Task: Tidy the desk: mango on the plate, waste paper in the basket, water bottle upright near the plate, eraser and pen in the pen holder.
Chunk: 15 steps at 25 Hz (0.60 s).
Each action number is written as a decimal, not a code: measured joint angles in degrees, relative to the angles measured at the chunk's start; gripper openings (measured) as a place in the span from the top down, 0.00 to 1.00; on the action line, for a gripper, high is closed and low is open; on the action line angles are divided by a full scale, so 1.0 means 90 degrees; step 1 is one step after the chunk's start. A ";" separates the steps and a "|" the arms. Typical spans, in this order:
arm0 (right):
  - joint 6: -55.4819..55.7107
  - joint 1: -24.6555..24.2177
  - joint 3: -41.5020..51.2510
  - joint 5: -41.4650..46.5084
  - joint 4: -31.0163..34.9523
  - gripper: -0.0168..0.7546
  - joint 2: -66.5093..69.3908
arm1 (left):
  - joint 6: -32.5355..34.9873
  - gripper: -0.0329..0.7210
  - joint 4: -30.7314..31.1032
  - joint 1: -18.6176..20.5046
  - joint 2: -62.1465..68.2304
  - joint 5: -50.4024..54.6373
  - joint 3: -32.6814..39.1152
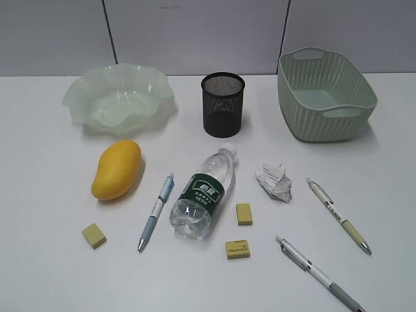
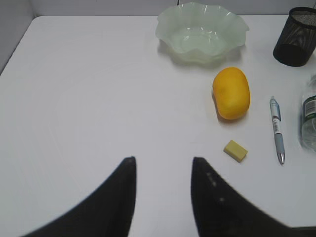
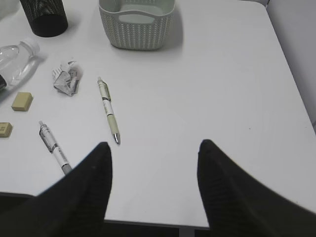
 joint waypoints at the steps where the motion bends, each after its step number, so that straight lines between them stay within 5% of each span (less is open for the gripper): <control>1: 0.0000 0.0000 0.0000 0.0000 0.0000 0.40 0.0000 | 0.0000 0.37 0.0000 0.0000 0.0000 0.0000 0.0000; 3: 0.0000 0.0000 0.0000 0.0000 0.0000 0.40 0.0000 | 0.0000 0.18 0.0074 0.0000 0.0000 0.0000 0.0000; 5: 0.0000 0.0000 0.0000 0.0000 0.0000 0.40 0.0000 | -0.0006 0.12 0.0075 0.0000 0.0000 0.0000 0.0000; 15: 0.0000 0.0000 0.0000 0.0000 0.0000 0.40 0.0000 | -0.0006 0.12 0.0135 0.0045 0.0000 -0.0006 0.0000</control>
